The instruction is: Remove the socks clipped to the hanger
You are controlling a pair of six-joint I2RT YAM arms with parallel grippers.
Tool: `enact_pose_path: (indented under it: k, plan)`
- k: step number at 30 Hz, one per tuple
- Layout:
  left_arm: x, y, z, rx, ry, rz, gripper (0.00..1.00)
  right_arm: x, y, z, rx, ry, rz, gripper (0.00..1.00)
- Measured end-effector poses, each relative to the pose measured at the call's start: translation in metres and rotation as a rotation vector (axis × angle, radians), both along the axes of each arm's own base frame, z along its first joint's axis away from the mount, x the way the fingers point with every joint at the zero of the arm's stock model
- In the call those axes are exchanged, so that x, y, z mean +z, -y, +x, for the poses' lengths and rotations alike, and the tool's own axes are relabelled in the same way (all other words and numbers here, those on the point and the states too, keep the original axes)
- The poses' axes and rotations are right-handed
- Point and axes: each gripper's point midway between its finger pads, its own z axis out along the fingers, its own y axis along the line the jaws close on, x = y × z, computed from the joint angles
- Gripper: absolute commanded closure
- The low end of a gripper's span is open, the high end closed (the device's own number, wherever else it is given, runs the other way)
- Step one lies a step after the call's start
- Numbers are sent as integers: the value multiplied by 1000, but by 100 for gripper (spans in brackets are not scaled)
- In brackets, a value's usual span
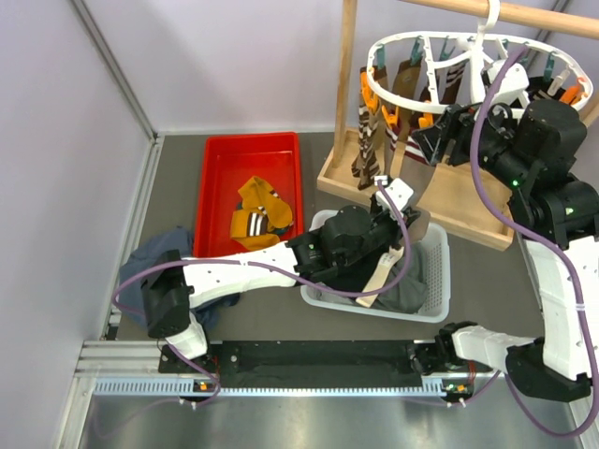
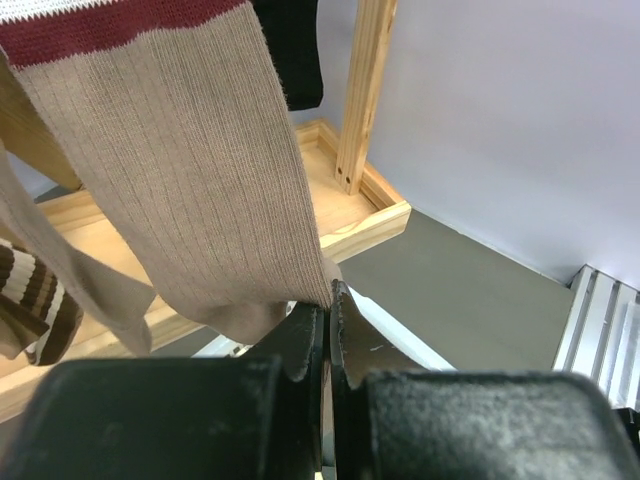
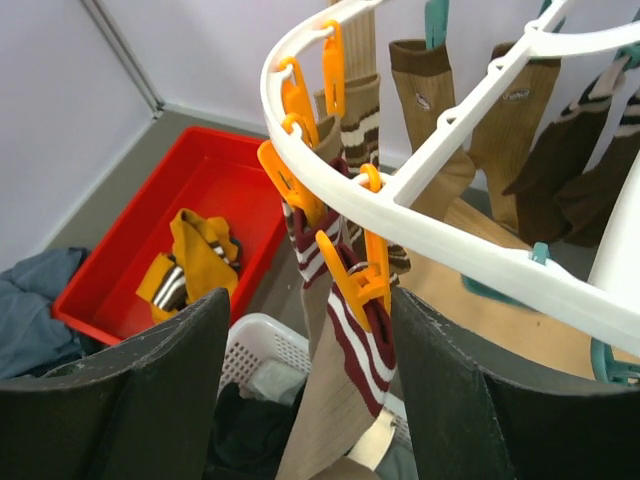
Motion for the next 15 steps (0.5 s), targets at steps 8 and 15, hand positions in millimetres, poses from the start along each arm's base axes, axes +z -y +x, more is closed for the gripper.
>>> enact_pose_path:
  k: [8, 15]
  plan:
    - [0, 2, -3, -21, -3, 0, 100, -12, 1, 8, -8, -17, -32, 35]
    - [0, -1, -7, -38, -2, 1, 100, -17, -2, 15, 1, -26, -41, 32]
